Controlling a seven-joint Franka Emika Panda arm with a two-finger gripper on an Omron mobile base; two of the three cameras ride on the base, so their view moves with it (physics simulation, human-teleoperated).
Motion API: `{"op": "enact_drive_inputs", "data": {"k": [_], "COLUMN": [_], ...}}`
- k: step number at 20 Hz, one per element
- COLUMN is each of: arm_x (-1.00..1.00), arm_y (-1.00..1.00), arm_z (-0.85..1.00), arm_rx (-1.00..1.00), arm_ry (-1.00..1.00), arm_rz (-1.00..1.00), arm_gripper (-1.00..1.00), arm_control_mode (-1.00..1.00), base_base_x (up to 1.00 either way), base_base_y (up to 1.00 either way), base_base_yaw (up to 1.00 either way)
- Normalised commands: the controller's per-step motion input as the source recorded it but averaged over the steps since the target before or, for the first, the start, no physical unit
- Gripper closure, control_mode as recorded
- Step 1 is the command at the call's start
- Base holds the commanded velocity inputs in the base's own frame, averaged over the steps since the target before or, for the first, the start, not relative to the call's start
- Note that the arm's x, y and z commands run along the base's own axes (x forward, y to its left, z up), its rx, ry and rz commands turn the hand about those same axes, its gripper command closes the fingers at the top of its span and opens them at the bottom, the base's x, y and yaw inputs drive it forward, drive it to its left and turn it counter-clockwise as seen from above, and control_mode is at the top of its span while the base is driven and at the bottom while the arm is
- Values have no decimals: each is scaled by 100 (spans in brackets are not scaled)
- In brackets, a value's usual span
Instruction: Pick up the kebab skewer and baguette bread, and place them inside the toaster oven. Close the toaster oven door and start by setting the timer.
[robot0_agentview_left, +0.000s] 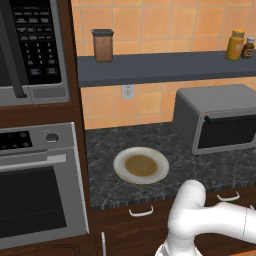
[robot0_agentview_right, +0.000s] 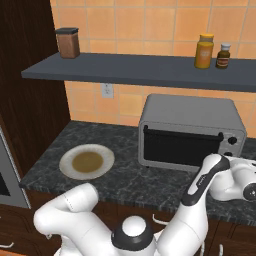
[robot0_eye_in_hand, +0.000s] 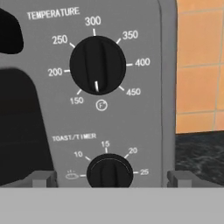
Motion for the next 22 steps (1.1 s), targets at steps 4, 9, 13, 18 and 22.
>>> {"op": "enact_drive_inputs", "data": {"k": [4,9,13,18,22], "arm_x": [5,5,6,1,0], "arm_y": [0,5,7,1,0], "arm_z": [0,0,0,0,0], "arm_rx": [0,0,0,0,0], "arm_ry": [0,0,0,0,0], "arm_rz": [0,0,0,0,0], "arm_gripper": [-100,-100,100,100,100], "arm_control_mode": [-100,-100,-100,-100,-100], "base_base_x": [0,0,0,0,0], "base_base_y": [0,0,0,0,0], "base_base_yaw": [0,0,0,0,0]}}
